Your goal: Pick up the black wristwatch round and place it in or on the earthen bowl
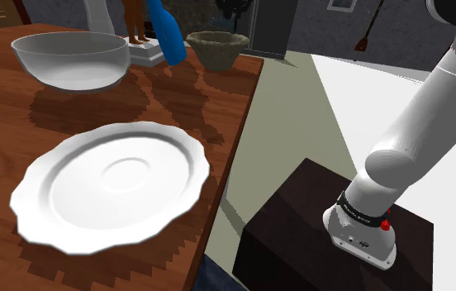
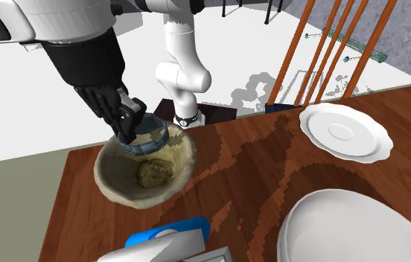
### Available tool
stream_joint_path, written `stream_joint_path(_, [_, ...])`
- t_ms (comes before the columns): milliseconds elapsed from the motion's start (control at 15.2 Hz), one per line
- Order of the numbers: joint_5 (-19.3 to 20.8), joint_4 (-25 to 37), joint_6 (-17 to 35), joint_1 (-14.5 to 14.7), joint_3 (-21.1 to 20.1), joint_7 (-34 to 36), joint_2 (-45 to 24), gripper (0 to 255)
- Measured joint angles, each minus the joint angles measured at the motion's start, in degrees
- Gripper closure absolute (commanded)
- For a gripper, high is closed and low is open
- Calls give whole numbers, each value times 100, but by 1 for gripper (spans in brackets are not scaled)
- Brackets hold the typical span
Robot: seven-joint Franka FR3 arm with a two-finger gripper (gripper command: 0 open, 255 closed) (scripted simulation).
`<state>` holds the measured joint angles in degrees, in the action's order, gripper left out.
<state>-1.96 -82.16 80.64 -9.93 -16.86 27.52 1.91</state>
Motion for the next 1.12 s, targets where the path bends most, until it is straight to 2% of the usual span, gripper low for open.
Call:
stream_joint_path(132, [-1, -7, 5, 0, 0, 0, 3, 255])
stream_joint_path(198, [-1, -8, 6, 0, 0, 0, 3, 0])
stream_joint_path(594, [-1, -9, 6, 0, 0, 0, 4, 0])
stream_joint_path(924, [140, 1258, -801, 63, -61, 107, -468, 0])
stream_joint_path(1122, [161, 1437, -920, 75, -70, 121, -535, 0])
